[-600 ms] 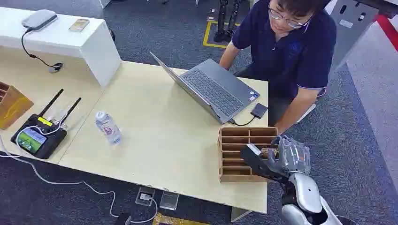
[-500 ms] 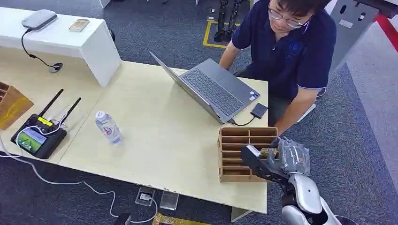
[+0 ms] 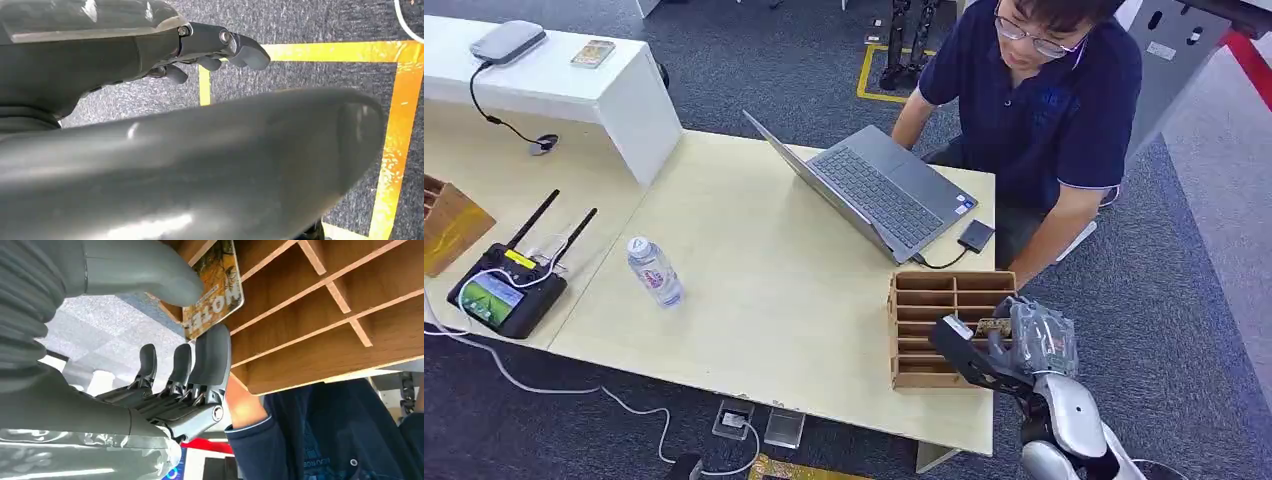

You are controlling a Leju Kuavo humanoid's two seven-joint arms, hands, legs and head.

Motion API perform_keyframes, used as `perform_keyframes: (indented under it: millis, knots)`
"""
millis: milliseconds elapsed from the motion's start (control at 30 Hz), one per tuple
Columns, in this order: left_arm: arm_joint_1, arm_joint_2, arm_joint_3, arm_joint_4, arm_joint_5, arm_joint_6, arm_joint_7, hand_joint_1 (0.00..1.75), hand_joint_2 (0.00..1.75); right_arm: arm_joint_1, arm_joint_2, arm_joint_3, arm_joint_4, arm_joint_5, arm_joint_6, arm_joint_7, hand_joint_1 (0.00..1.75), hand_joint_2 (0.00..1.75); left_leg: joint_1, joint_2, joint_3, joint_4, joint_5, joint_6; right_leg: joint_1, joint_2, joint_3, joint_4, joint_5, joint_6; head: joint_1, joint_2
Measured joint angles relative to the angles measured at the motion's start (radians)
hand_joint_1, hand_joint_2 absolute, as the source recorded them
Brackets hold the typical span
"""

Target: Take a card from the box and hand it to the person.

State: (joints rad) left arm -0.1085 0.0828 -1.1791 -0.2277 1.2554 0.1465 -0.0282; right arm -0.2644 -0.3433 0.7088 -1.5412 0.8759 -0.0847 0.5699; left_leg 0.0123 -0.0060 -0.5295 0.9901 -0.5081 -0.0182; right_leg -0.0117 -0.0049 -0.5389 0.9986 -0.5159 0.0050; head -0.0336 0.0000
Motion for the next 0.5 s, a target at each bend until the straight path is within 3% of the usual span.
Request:
perform_keyframes:
  millis: [200,300,500]
  knots:
    - [0.0,0.0,0.0,0.0,0.0,0.0,0.0,0.0,0.0,0.001,0.002,0.001,0.006,0.002,0.0,-0.002,1.1,1.75,0.0,0.0,0.0,0.0,0.0,0.0,0.0,0.0,0.0,0.0,0.0,0.0,0.0,0.0]
    - [0.0,0.0,0.0,0.0,0.0,0.0,0.0,0.0,0.0,0.001,0.002,0.001,0.007,0.002,0.0,-0.003,1.33,1.75,0.0,0.0,0.0,0.0,0.0,0.0,0.0,0.0,0.0,0.0,0.0,0.0,0.0,0.0]
    - [0.0,0.0,0.0,0.0,0.0,-0.001,0.0,0.0,0.0,0.0,0.002,0.001,0.007,0.004,-0.003,-0.005,1.38,1.75,0.0,0.0,0.0,0.0,0.0,0.0,0.0,0.0,0.0,0.0,0.0,0.0,0.0,0.0]
